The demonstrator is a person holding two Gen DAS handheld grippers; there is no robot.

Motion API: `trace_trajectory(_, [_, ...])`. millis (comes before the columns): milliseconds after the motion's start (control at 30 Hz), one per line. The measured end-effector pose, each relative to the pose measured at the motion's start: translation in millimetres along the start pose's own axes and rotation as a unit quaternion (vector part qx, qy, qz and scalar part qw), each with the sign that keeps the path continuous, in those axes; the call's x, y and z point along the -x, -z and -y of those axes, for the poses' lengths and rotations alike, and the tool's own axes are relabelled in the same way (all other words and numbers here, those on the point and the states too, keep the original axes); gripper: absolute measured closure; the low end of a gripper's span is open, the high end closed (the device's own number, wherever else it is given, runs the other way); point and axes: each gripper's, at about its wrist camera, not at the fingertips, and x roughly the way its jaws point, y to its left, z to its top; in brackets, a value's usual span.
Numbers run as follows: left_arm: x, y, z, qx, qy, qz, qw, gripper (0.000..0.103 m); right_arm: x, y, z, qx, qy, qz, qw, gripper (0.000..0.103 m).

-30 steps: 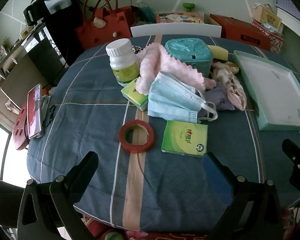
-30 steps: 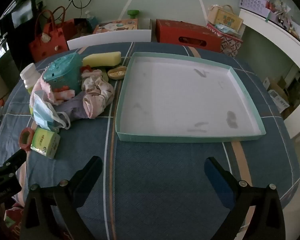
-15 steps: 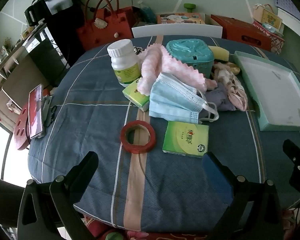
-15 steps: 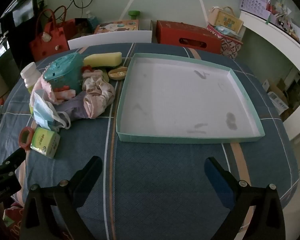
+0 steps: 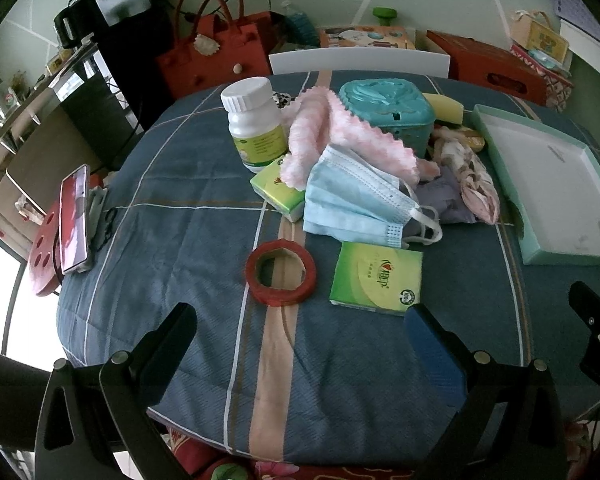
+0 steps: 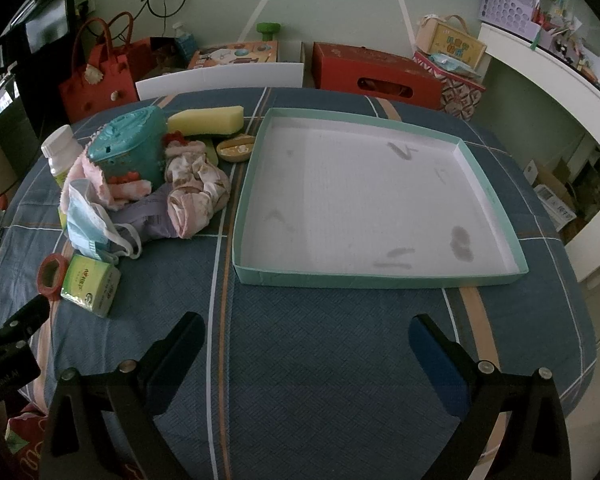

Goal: Organize soft objects

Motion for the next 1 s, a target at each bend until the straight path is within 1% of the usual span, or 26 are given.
trace_trajectory(1000, [1.2, -0.1, 0.0, 0.0, -0.003, 0.002, 1.0, 0.0, 5.4, -0.6, 0.4, 0.006, 0.005, 0.009, 1.0, 0.0])
